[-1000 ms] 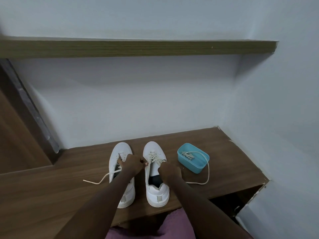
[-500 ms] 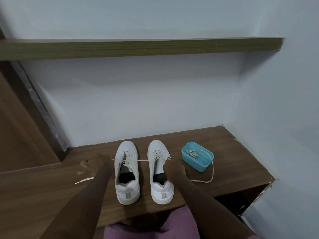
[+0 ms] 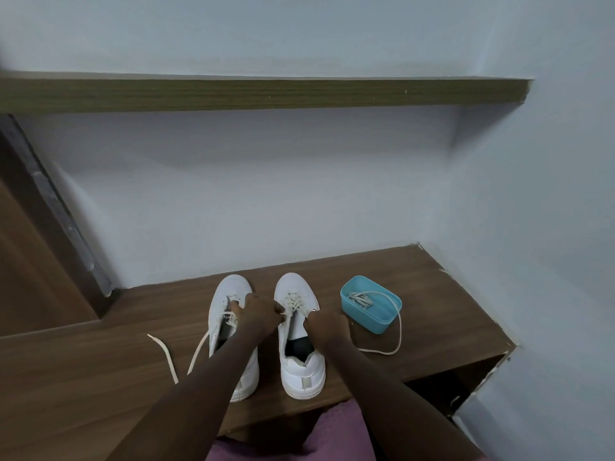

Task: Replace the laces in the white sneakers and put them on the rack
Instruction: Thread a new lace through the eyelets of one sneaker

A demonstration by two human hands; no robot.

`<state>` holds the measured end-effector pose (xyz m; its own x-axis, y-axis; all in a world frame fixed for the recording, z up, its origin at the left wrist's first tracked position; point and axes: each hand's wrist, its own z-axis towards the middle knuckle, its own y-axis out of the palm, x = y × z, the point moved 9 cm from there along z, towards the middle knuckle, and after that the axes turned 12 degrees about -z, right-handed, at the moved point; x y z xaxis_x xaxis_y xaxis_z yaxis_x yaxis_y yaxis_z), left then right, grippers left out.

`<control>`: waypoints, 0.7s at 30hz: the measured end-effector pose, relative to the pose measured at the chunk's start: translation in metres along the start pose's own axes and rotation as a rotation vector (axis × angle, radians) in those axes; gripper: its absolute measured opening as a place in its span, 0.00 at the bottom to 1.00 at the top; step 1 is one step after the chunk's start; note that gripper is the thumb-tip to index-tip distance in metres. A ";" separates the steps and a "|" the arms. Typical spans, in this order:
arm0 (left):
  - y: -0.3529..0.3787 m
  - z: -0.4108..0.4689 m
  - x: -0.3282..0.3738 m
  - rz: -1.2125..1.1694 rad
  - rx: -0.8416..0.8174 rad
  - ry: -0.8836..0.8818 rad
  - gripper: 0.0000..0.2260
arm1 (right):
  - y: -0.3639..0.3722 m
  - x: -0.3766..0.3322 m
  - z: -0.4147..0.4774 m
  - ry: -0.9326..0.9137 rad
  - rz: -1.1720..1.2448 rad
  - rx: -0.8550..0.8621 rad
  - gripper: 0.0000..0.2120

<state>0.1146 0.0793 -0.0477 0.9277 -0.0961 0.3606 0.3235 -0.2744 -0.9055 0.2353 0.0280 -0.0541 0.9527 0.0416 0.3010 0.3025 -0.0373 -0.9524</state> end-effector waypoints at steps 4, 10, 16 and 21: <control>-0.014 -0.008 0.011 -0.066 0.152 0.041 0.10 | 0.001 0.001 0.001 0.021 0.014 0.010 0.12; -0.024 -0.027 0.035 0.138 0.410 0.387 0.09 | 0.000 0.000 0.005 0.053 0.066 0.025 0.13; -0.014 -0.035 0.032 0.243 0.502 0.482 0.16 | -0.001 0.001 0.002 0.049 0.102 0.020 0.12; -0.014 -0.032 0.025 0.187 0.472 0.412 0.16 | -0.005 0.012 0.003 0.112 0.215 0.117 0.21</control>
<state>0.1268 0.0506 -0.0187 0.8595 -0.4860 0.1585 0.2974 0.2233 -0.9283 0.2456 0.0321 -0.0462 0.9939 -0.0657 0.0886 0.0939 0.0822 -0.9922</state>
